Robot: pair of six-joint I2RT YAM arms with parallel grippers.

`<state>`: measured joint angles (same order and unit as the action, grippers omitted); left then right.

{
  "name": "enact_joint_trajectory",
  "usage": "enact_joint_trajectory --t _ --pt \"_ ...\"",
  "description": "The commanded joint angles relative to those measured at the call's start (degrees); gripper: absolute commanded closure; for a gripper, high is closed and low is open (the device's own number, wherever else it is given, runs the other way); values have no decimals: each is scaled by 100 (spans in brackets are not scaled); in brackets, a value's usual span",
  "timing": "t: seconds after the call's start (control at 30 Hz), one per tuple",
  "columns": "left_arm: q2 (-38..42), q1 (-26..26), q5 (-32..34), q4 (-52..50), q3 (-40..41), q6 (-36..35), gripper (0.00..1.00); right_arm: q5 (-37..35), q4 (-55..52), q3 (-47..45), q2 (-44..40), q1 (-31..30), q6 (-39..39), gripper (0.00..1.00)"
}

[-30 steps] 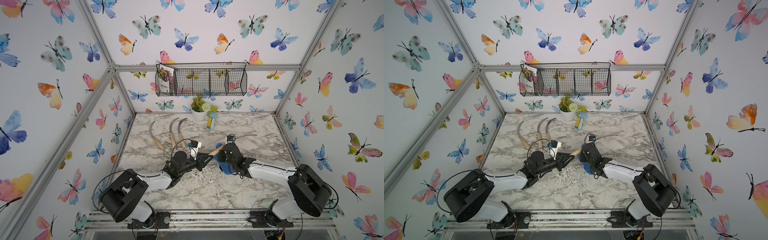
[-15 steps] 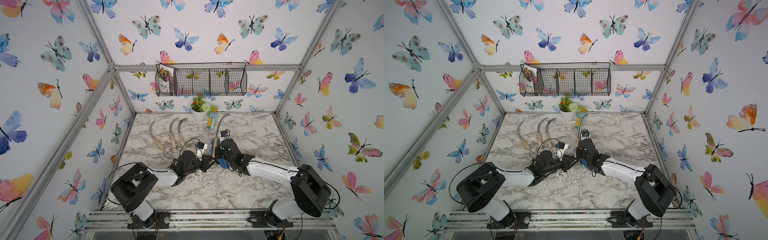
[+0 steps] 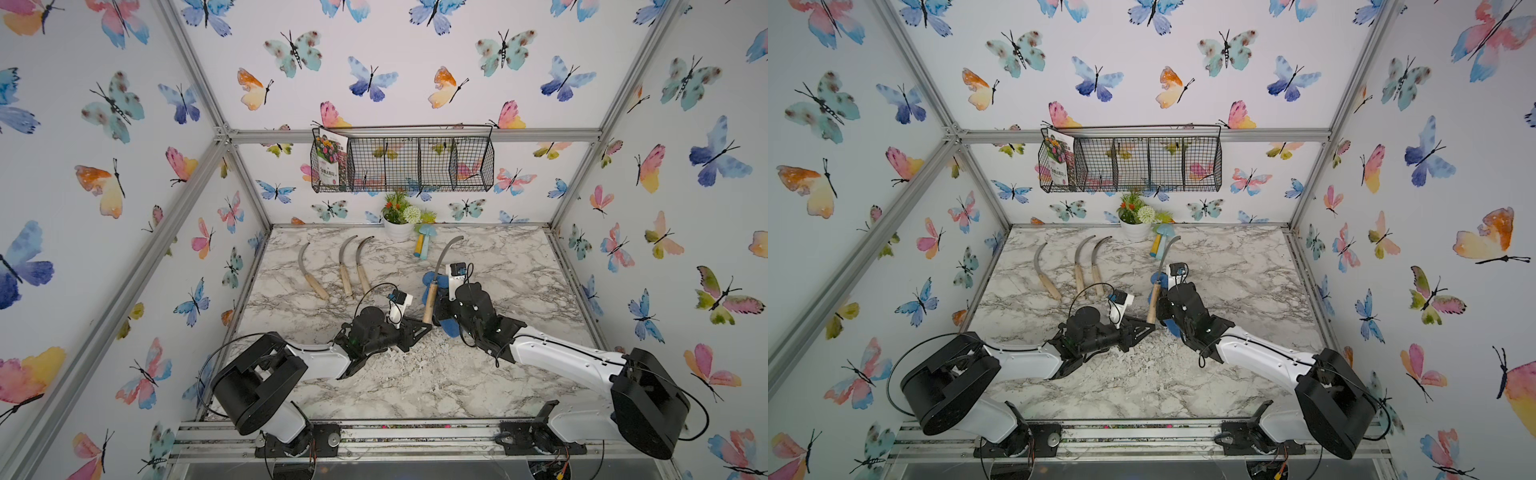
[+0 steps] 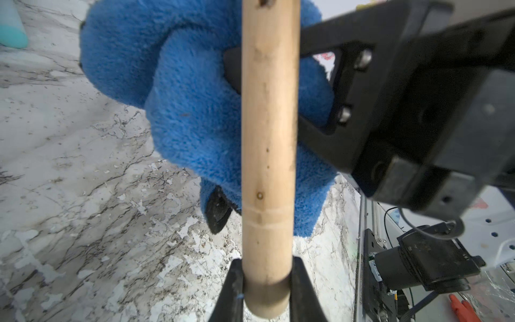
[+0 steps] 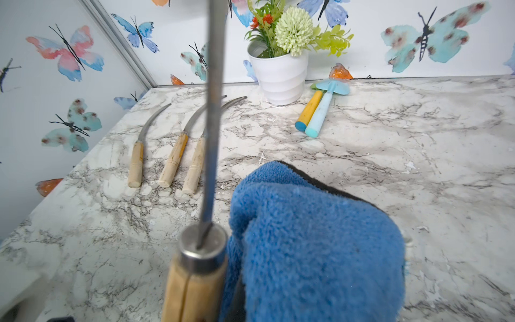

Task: Wipe small sickles with rags
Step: Adjust the small sickle, then wipe the small sickle.

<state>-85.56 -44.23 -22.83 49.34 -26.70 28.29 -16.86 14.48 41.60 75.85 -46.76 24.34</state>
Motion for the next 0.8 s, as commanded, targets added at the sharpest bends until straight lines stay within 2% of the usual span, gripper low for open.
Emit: enact_joint_trajectory --t 0.0,0.17,0.2,0.33,0.63,0.77 --pt "421 234 -237 256 160 -11 100 306 266 -185 -215 -35 137 99" --pt "738 558 -433 537 428 142 100 434 244 -255 -306 -35 189 99" --pt "777 601 -646 629 483 183 100 449 243 -270 -310 -41 218 99" --pt "918 837 -806 1286 823 402 100 691 232 -391 -268 -38 409 99" --pt "1229 1038 -724 1596 1122 252 100 3023 1573 -787 600 -132 701 99" --pt "1342 1070 -637 1575 1178 212 100 3467 1940 -706 871 -430 713 99"
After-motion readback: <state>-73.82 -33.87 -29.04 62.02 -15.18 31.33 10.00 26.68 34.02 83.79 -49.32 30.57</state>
